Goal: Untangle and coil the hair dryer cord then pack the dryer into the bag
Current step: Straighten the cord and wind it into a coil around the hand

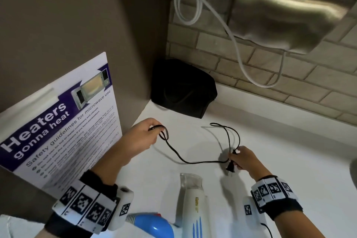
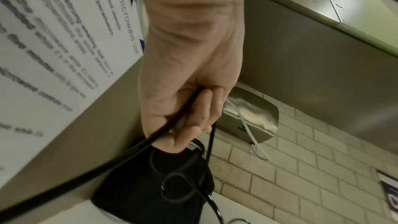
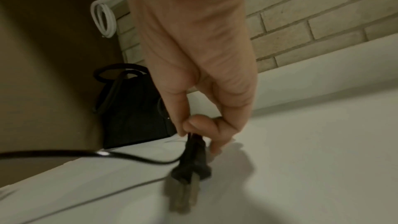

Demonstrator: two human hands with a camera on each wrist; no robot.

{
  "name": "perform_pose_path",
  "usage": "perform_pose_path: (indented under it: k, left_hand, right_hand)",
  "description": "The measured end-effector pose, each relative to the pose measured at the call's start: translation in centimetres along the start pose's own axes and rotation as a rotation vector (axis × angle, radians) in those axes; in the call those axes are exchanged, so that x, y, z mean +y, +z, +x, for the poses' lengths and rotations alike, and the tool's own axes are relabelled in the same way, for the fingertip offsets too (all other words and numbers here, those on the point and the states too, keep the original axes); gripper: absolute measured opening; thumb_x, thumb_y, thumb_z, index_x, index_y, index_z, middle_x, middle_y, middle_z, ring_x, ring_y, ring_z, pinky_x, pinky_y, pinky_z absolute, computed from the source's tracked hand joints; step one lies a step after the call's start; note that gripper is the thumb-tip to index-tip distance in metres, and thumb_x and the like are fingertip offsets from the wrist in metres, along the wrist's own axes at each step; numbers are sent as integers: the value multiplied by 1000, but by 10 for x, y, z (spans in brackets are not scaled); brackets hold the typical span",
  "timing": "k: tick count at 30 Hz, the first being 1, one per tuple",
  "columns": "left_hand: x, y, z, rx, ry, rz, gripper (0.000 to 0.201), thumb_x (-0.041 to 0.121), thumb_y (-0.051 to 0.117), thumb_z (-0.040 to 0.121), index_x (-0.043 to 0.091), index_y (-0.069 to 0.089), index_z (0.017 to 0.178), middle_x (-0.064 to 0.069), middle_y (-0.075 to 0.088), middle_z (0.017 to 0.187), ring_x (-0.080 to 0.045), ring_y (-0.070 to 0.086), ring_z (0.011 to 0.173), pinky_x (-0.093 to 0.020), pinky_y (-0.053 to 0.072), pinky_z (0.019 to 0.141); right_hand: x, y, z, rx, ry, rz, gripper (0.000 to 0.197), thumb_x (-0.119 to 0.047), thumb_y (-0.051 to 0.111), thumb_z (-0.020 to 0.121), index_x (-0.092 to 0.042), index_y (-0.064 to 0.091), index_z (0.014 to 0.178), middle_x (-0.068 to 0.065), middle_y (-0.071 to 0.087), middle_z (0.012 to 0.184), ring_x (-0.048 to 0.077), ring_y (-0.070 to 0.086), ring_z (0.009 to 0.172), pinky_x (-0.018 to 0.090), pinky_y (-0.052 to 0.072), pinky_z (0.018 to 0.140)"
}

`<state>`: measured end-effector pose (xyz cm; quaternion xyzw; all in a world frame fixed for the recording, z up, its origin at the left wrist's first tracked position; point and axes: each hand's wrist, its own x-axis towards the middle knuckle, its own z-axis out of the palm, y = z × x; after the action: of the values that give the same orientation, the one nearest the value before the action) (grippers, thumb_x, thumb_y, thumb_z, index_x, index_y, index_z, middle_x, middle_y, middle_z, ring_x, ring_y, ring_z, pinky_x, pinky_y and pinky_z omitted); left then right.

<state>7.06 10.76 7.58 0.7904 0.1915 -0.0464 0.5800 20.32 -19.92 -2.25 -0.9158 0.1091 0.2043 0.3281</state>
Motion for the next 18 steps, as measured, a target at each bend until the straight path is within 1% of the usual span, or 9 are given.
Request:
perform_pose_path:
  k: [2, 4, 6, 7, 9, 10, 12, 15, 18]
  left_hand:
    - [-1, 6, -1, -13, 2, 53, 18, 36, 50, 92, 22, 56, 82, 9, 45, 58, -12, 38, 54, -26, 31, 54]
    - [2, 14, -3, -23, 43, 56, 24, 36, 47, 93, 18, 49, 78, 5, 43, 63, -13, 37, 57, -27, 31, 59]
    - [6, 22, -5, -54, 75, 64, 22, 35, 46, 94, 16, 49, 84, 0, 46, 72, -13, 40, 63, -29, 35, 66]
    - [8, 26, -7, -86, 84, 64, 19, 33, 46, 94, 16, 51, 89, 0, 49, 76, -13, 43, 69, -29, 36, 70]
    - [11, 31, -11, -167, 119, 12, 10, 26, 46, 94, 20, 54, 91, 4, 51, 80, -12, 47, 77, -27, 37, 75]
    - [13, 32, -13, -200, 157, -38, 10, 22, 46, 94, 21, 54, 88, 7, 51, 78, -10, 47, 79, -25, 37, 75]
    - [14, 30, -19, -233, 244, -146, 13, 19, 44, 94, 18, 55, 87, 12, 54, 75, -1, 52, 77, -16, 40, 74]
    - [7, 23, -21, -137, 328, -171, 21, 14, 42, 97, 8, 58, 85, 14, 60, 68, 3, 53, 67, -14, 42, 69]
    - [-6, 22, -16, 47, 292, -174, 30, 4, 39, 98, 13, 60, 79, 14, 63, 60, 1, 54, 64, -18, 43, 70]
  right_hand:
    - [-10, -2, -11, 45, -40, -217, 28, -24, 60, 87, -2, 45, 98, 16, 59, 93, 27, 53, 72, 37, 45, 67]
    - [-27, -1, -30, 151, -208, -382, 35, -28, 58, 90, -2, 46, 109, 19, 52, 110, 30, 51, 82, 34, 44, 71]
    - [-53, 4, -59, 192, -528, -306, 47, -31, 56, 93, -8, 44, 132, 15, 48, 122, 28, 54, 101, 33, 45, 88]
    - [-68, 8, -76, 166, -707, -197, 49, -32, 53, 95, -12, 41, 139, 11, 47, 128, 23, 51, 114, 31, 42, 98]
    - [-99, 20, -108, 64, -1003, -45, 47, -33, 47, 98, -17, 41, 141, 3, 45, 134, 12, 44, 124, 24, 36, 107]
    - [-112, 27, -119, 11, -1116, -12, 44, -32, 43, 99, -17, 43, 140, 1, 46, 134, 9, 45, 123, 20, 36, 105]
    - [-129, 39, -131, -96, -1232, 47, 38, -25, 38, 102, -17, 46, 138, -1, 51, 122, 1, 51, 107, 16, 40, 97]
    - [-139, 52, -127, -183, -1211, 90, 39, -23, 36, 100, -18, 50, 136, 2, 44, 98, 5, 49, 80, 17, 44, 85]
    - [-143, 65, -116, -207, -1170, 63, 43, -24, 34, 97, -18, 49, 137, 0, 40, 87, 10, 47, 78, 16, 42, 81]
